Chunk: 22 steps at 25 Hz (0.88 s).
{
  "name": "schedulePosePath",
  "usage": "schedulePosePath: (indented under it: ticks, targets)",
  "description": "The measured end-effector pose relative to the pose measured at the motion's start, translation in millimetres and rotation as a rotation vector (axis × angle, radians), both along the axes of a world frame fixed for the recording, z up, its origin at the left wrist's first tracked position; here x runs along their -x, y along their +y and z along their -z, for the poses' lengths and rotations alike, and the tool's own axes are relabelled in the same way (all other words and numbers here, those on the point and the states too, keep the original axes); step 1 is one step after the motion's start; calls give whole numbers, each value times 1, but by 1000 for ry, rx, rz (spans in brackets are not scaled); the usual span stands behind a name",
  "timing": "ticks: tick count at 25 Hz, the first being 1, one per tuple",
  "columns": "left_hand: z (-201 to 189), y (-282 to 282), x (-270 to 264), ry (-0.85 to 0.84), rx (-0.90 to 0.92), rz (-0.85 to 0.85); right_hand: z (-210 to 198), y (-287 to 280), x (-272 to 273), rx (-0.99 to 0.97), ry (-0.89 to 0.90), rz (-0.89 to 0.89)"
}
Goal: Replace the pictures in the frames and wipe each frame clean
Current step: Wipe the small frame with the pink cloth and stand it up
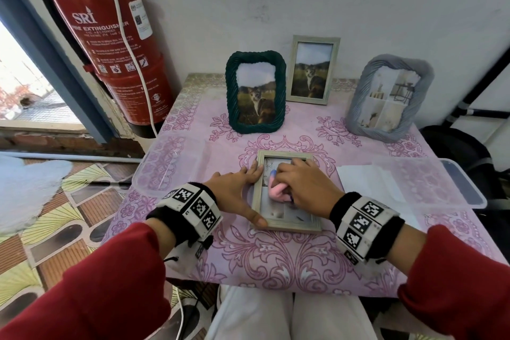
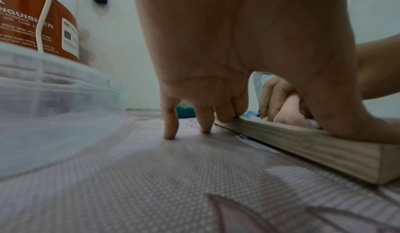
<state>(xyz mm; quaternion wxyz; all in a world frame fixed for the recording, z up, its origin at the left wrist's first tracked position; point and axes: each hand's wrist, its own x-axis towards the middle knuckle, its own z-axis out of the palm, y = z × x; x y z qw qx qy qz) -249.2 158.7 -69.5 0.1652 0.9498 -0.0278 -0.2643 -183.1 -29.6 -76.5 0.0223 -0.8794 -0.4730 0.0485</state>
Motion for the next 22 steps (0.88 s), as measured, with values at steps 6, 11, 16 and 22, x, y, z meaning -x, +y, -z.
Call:
schedulePosePath:
  ticks: [6, 11, 16, 22]
  targets:
    - [-1, 0, 2, 9, 11, -5, -6, -4, 17, 7, -8, -31]
    - [-2, 0, 2, 13, 28, 2, -7, -31, 25, 68, -88, -99]
    - [-4, -1, 1, 11, 16, 19, -15, -30, 6, 102, -203, -64]
    - [-5, -1, 1, 7, 0, 16, -15, 2, -32, 53, 38, 90]
